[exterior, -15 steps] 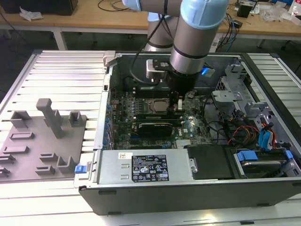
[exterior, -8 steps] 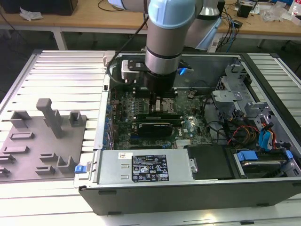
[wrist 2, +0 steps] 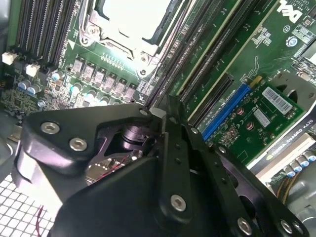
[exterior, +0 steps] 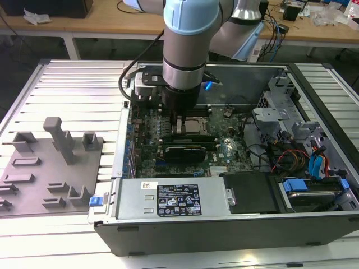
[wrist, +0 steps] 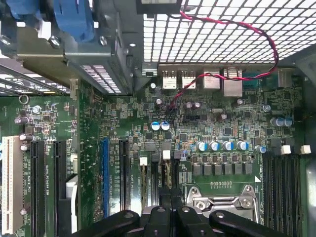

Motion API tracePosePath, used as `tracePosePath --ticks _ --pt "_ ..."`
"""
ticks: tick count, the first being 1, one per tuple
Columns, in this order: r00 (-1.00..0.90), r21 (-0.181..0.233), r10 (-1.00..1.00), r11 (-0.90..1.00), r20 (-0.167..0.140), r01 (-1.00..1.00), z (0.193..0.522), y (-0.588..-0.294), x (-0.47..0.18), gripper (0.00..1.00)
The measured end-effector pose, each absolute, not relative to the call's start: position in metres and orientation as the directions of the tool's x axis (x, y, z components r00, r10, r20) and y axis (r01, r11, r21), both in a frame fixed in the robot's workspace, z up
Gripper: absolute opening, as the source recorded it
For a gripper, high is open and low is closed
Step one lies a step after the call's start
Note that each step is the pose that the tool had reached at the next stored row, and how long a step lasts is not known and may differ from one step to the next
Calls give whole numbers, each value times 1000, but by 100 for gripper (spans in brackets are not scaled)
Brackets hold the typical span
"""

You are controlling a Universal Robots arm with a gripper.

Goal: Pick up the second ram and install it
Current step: 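Press down the second ram until it locks into place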

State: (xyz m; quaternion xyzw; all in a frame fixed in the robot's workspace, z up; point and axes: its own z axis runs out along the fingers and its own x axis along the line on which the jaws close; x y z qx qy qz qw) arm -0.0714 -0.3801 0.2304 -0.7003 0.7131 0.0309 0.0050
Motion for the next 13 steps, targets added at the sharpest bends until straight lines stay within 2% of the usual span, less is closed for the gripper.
tracePosePath --ticks 13 --pt "-19 36 -999 17 -51 -999 236 -380 -79 11"
